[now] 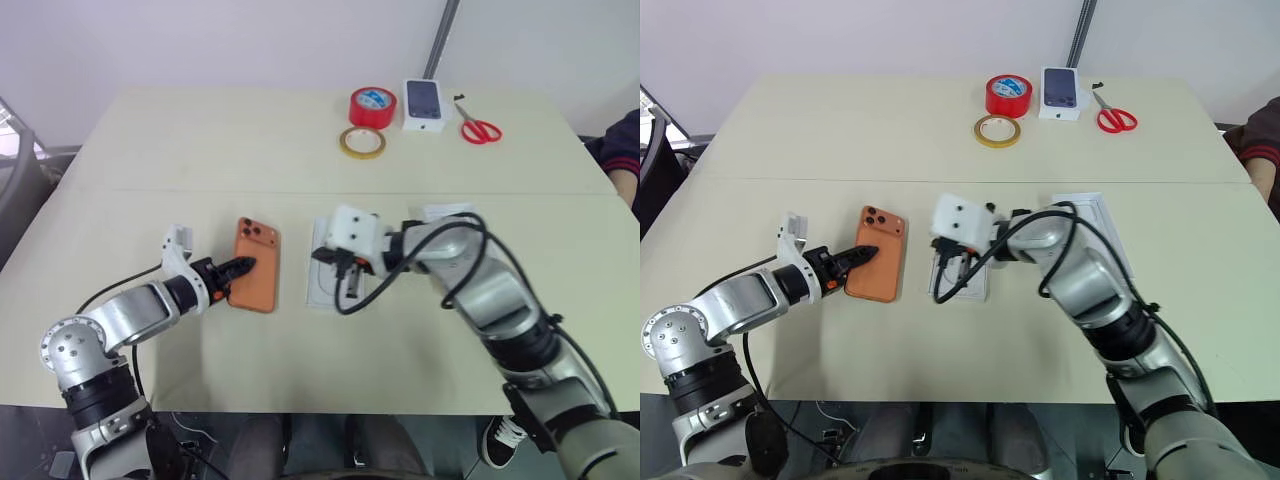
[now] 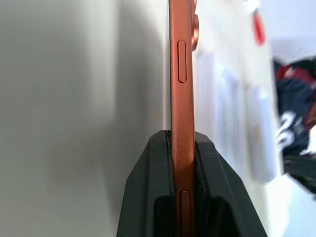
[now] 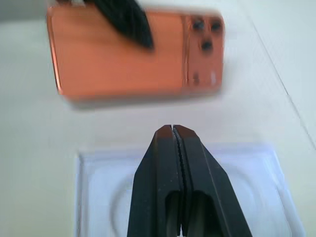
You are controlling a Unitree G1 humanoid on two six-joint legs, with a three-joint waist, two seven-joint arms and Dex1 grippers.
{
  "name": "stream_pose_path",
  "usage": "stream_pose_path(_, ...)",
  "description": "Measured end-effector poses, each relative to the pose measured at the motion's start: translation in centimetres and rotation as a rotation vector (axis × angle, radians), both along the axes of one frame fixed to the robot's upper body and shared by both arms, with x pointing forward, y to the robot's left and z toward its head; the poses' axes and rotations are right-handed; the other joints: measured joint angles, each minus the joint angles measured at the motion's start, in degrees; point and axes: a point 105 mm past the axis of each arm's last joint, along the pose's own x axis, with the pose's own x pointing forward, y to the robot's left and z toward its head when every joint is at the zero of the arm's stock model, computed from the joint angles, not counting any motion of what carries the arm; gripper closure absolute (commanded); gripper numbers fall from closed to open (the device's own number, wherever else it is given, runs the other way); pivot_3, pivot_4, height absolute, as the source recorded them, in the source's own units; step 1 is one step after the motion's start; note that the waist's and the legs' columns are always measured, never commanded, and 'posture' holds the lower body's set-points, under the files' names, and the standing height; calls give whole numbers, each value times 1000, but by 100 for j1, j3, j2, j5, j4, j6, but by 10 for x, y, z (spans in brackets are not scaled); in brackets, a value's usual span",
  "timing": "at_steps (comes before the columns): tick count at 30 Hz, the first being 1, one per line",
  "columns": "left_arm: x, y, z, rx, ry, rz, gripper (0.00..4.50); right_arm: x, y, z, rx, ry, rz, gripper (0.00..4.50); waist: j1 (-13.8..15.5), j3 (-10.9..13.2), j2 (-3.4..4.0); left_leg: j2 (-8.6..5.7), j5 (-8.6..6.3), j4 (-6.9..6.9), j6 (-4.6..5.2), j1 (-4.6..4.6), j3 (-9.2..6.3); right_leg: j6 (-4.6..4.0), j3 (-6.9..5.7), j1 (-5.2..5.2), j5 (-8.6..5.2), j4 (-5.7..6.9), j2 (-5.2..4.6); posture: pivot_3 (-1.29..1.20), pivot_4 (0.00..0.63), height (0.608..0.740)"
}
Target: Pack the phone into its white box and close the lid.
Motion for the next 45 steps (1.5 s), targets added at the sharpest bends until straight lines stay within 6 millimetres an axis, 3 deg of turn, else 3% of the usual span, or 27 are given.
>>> stream_pose_path(4, 8, -21, 13, -88, -6, -12, 4453, -9, -22, 11, 54, 7, -12, 4500, 18, 1, -1, -1, 0, 1, 0, -1, 0, 0, -1, 5, 0, -5, 0, 0, 150, 736)
stream_pose_path(9, 24, -63, 27, -159, -27, -73, 4453, -12, -47, 22, 105, 11, -79, 4500, 22, 1, -1, -3, 3, 6, -3, 0, 1, 0, -2, 11, 0, -7, 4, 0, 150, 736)
stream_pose_path(13, 33, -98, 11, -145, 17, -137, 4453, -11, -66, 18, 81, 17, -150, 4500, 0, 1, -1, -2, 5, 10, -4, 1, 6, 0, 4, 16, 0, -13, 9, 0, 150, 736)
stream_pose_path(17, 32, -115, -3, -104, 46, -196, 4453, -11, -72, 17, 79, 16, -184, 4500, -19, 3, 2, 5, 6, 8, -6, 1, 7, 0, 7, 11, 0, -12, 18, 0, 150, 736)
stream_pose_path(25, 25, -115, -4, -42, 11, -259, 612, -11, -72, 20, 86, -3, -191, 4500, 15, 3, 1, 4, 6, 12, -7, 1, 7, 0, 6, 15, 0, -13, 14, 0, 150, 736)
stream_pose_path(33, 16, -59, 10, 144, -99, -222, 612, -5, -77, 12, 45, 5, -217, 4500, -5, 4, 2, 7, 7, 7, -9, 5, 7, 0, 8, 15, 0, -12, 15, 0, 150, 736)
stream_pose_path(36, 18, -38, 16, 309, -176, -193, 1395, 3, -80, -3, -3, 29, -250, 4500, 19, 5, 3, 2, 8, 6, -9, 5, 7, 0, 7, 16, -1, -14, 13, 0, 150, 736)
stream_pose_path(38, 22, -29, 17, 406, -226, -174, 2470, 7, -83, -15, -41, 46, -280, 4500, 22, 6, 5, -1, 8, 6, -9, 5, 7, 0, 7, 16, -1, -15, 12, 0, 150, 736)
stream_pose_path(42, 25, -42, 1, 517, -281, -236, 4410, 16, -80, -32, -95, 58, -314, 4500, 10, 6, 5, 0, 8, 3, -9, 5, 7, -1, 8, 15, -1, -15, 13, 0, 150, 736)
stream_pose_path(45, 29, -64, -9, 637, -343, -343, 4469, 24, -75, -46, -151, 52, -337, 4500, 8, 7, 5, 1, 8, 2, -9, 4, 7, -1, 8, 12, -1, -15, 15, 0, 150, 736)
